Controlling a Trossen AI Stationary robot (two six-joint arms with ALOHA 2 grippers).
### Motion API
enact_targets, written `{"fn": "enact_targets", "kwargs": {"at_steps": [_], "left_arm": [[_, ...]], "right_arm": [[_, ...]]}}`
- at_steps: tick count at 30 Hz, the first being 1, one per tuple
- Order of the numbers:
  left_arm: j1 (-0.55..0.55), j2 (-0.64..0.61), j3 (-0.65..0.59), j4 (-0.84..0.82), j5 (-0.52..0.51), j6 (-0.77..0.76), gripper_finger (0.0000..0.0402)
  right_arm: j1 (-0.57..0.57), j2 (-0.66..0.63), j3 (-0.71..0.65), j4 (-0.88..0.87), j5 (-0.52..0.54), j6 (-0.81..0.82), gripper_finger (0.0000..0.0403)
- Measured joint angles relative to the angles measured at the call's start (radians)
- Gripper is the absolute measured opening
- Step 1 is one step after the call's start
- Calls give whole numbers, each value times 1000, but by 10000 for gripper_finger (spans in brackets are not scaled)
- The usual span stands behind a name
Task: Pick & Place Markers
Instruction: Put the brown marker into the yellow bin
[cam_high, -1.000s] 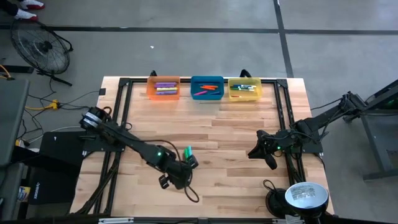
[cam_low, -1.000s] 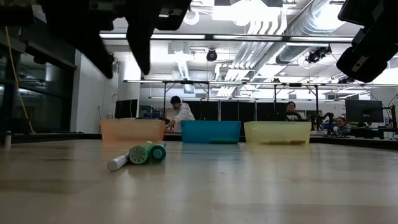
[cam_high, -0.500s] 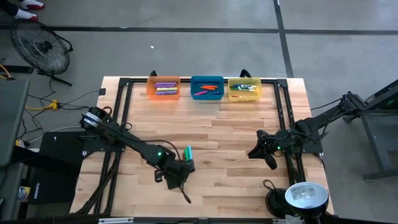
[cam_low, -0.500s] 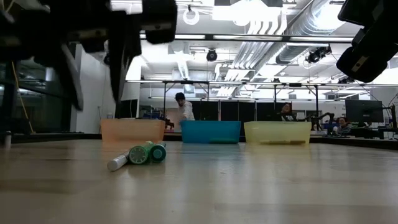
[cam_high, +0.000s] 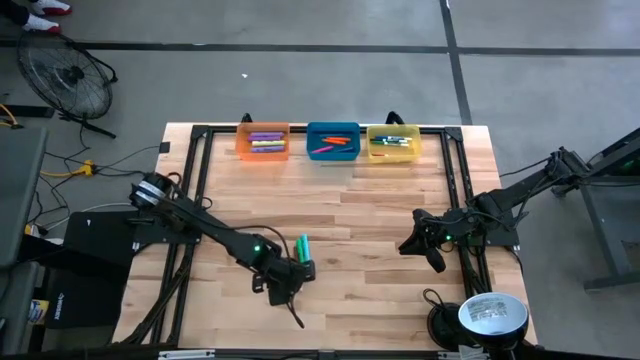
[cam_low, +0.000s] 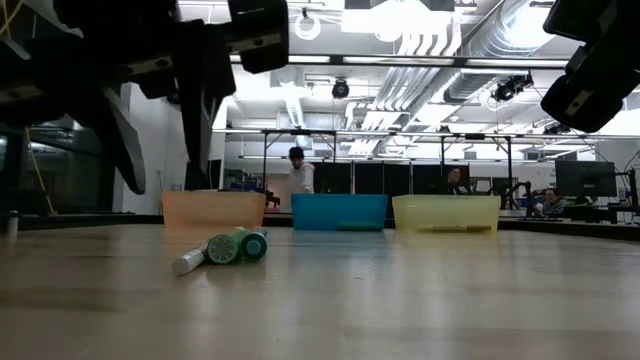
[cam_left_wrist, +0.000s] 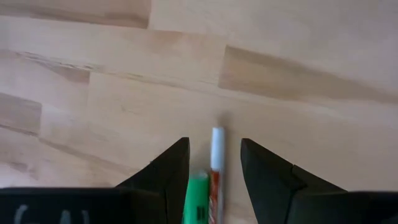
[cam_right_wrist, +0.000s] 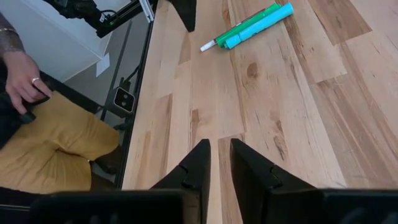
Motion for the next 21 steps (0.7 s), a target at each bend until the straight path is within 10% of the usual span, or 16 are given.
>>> {"fn": "enact_targets", "kwargs": {"at_steps": [21], "left_arm": [[6, 90, 0, 53, -80, 1, 140]], "right_arm": [[0, 0, 0, 0, 0, 0, 49]]}}
